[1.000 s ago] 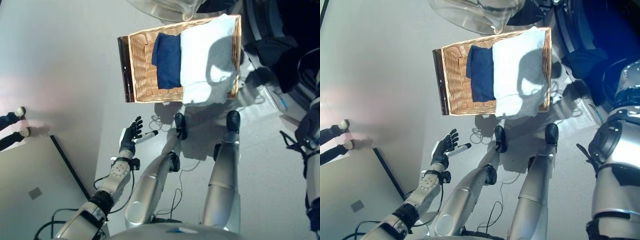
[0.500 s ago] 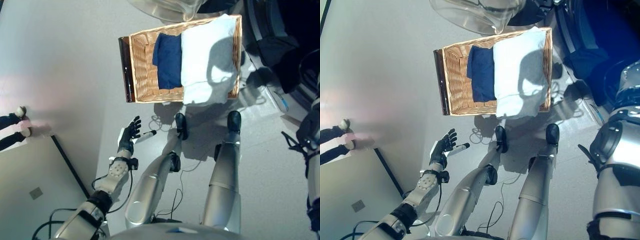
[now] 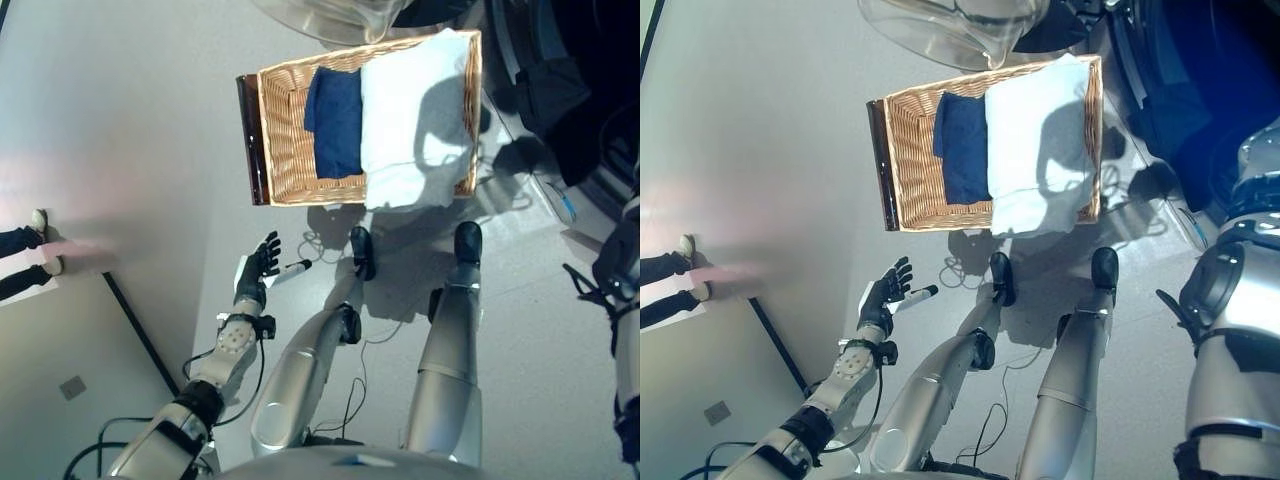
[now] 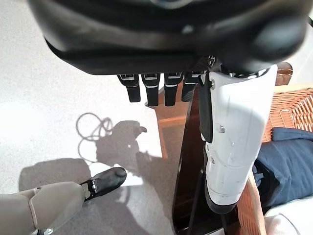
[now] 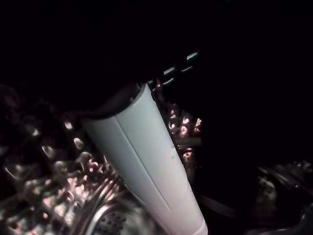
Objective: Pick up the clothes and place them into the washing machine
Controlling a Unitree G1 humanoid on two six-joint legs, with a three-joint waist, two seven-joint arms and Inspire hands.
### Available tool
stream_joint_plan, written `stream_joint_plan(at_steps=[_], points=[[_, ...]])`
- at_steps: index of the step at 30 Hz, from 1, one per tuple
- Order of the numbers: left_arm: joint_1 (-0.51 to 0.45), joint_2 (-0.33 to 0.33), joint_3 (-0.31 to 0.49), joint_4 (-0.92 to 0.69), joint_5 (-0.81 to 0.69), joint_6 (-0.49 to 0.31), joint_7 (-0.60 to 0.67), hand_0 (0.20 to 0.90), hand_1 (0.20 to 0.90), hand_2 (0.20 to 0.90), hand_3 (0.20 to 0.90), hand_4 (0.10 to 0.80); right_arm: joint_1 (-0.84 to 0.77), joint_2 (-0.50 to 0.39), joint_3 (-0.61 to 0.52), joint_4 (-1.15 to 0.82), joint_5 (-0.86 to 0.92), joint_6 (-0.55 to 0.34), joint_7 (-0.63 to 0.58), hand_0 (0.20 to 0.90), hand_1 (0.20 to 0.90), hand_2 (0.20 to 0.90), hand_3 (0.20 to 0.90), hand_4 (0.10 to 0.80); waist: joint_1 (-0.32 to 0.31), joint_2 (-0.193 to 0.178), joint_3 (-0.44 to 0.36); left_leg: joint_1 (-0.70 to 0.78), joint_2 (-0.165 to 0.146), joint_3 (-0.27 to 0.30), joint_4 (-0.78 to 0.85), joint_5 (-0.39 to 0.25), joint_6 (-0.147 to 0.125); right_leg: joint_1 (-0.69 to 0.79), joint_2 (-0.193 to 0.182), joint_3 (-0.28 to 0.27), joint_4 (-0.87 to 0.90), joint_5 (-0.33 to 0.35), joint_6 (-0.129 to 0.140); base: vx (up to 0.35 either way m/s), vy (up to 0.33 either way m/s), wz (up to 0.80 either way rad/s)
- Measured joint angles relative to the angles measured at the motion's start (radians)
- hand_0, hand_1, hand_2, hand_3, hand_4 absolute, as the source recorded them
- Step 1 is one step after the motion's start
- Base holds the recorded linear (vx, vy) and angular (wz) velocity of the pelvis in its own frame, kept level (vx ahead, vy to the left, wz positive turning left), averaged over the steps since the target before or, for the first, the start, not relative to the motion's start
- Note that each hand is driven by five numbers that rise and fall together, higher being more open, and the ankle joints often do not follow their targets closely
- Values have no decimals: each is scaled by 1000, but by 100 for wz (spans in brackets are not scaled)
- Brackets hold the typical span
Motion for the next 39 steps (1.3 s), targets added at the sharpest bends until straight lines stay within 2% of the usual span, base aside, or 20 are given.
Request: stream_joint_plan(at_steps=[5, 8, 9, 10, 12, 14, 17, 20, 24, 30, 34, 39], points=[[0, 1, 1, -2, 0, 0, 1, 900, 900, 900, 900, 800, 0, -7, 31, 17, -52, 44, -22, 900, 900, 900, 900, 800, 0, 3, -2, 0, 2, 3, 9, -1, 1, 3, 0, 1, 0, 3, 0, -11, 3, 0], [1, 1, 1, -9, 1, 1, 1, 900, 900, 900, 900, 800, 4, -20, 72, 61, -139, 122, -58, 900, 900, 900, 900, 800, 0, 7, -5, 2, 5, 3, 22, -6, 6, 16, 2, -3, -1, 3, -1, -14, 1, 1], [5, 2, 2, -26, 2, 0, 1, 900, 900, 900, 900, 800, 25, -30, 122, 70, -220, 178, -78, 900, 900, 900, 900, 800, 1, 7, -5, 2, 5, 3, 29, -9, 11, 19, 2, -3, 0, 3, -1, 0, 0, 0], [5, 3, 3, -32, 2, 0, 1, 900, 900, 900, 900, 800, 29, -32, 141, 70, -248, 197, -83, 900, 900, 900, 900, 800, 1, 7, -5, 2, 5, 3, 30, -10, 12, 20, 1, -3, 0, 4, -2, -35, 0, 0], [3, 8, 10, -51, 7, -2, 1, 900, 900, 900, 900, 800, 61, -50, 248, 69, -470, 310, -94, 900, 900, 900, 900, 800, -3, 7, -5, 2, 5, 4, 45, -15, 17, 30, 1, -3, -1, 6, -2, 0, 0, 0], [3, 9, 28, -64, 26, -2, 0, 900, 900, 900, 900, 800, 84, -53, 307, 66, -625, 384, -90, 900, 900, 900, 900, 800, -3, 7, -5, 2, 9, 5, 68, -28, 28, 40, 1, -4, 0, 6, -2, -7, 15, -2], [5, 13, 67, -74, 41, -18, 2, 900, 900, 900, 900, 800, 121, -52, 368, 46, -803, 479, -87, 900, 900, 900, 900, 800, 0, 8, -6, 2, 11, 9, 71, -32, 29, 43, 2, -4, -7, 8, -3, -9, 33, -5], [5, 13, 85, -73, 46, -20, 7, 900, 900, 900, 900, 800, 146, -39, 379, 35, -938, 545, -88, 900, 900, 900, 900, 800, 0, 8, -6, 5, 19, 12, 73, -34, 29, 62, 7, -7, -39, 27, 0, -5, 34, -9], [4, 12, 87, -74, 63, -20, 8, 900, 900, 900, 900, 800, 203, -31, 370, 7, -1070, 601, -91, 900, 900, 900, 900, 800, 0, 8, -6, 18, 19, 11, 74, -37, 32, 85, 6, -8, -55, 30, 3, 4, 30, -1], [3, 11, 89, -73, 83, -20, 20, 900, 900, 900, 900, 800, 290, 30, 344, -107, -1158, 627, -88, 900, 900, 900, 900, 800, -4, 9, -7, 56, 22, 13, 70, -42, 36, 124, 8, -10, -68, 31, 3, 12, 19, -5], [7, 4, 108, -62, 84, -19, 32, 900, 900, 900, 900, 800, 341, 100, 321, -205, -1201, 626, -99, 900, 900, 900, 900, 800, -26, 9, -7, 61, 27, 10, 78, -46, 35, 137, 10, -14, -69, 30, 2, 0, 0, 0], [9, -4, 119, -63, 96, -20, 45, 900, 900, 900, 900, 800, 505, 228, 338, -371, -1226, 556, -109, 900, 900, 900, 900, 800, -32, 10, -8, 87, 37, 16, 87, -61, 33, 170, 18, -15, -80, 28, -2, 6, 5, -8]])
